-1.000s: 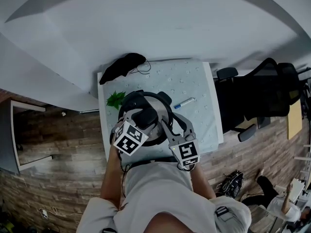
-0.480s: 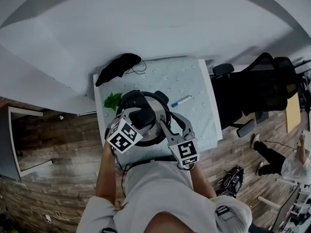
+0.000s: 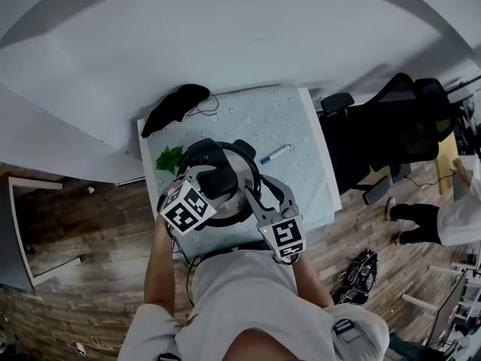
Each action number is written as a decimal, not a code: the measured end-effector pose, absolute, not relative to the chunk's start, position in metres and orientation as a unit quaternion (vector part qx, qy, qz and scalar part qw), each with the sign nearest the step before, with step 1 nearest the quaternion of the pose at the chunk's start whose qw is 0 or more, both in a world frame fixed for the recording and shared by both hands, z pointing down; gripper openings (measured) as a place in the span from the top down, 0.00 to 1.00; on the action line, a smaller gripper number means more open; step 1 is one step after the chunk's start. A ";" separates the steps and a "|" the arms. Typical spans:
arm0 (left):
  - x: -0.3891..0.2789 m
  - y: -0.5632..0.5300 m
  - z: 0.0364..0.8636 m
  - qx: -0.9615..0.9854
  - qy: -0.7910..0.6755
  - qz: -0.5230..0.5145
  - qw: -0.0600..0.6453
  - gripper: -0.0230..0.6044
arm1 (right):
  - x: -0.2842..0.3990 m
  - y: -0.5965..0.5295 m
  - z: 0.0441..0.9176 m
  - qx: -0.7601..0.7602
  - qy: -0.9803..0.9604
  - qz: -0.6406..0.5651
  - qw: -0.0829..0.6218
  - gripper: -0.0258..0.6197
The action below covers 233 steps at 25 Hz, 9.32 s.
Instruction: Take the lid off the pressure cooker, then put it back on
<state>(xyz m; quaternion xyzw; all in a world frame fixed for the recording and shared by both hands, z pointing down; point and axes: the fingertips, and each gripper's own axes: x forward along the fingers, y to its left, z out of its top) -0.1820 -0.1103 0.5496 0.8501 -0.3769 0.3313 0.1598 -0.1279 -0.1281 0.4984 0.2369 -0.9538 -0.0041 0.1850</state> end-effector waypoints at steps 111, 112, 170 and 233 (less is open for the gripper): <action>0.123 -0.179 0.730 0.822 -0.415 0.344 0.186 0.53 | 0.198 -0.180 0.680 0.369 -0.884 0.104 0.269 0.73; 0.122 -0.178 0.734 0.821 -0.415 0.345 0.186 0.53 | 0.198 -0.179 0.683 0.369 -0.883 0.106 0.271 0.73; 0.121 -0.178 0.755 0.816 -0.408 0.354 0.205 0.53 | 0.194 -0.161 0.695 0.399 -0.864 0.137 0.275 0.73; -0.008 -0.151 0.475 0.836 -0.421 0.331 0.123 0.53 | 0.046 -0.148 0.455 0.311 -0.939 -0.028 0.145 0.73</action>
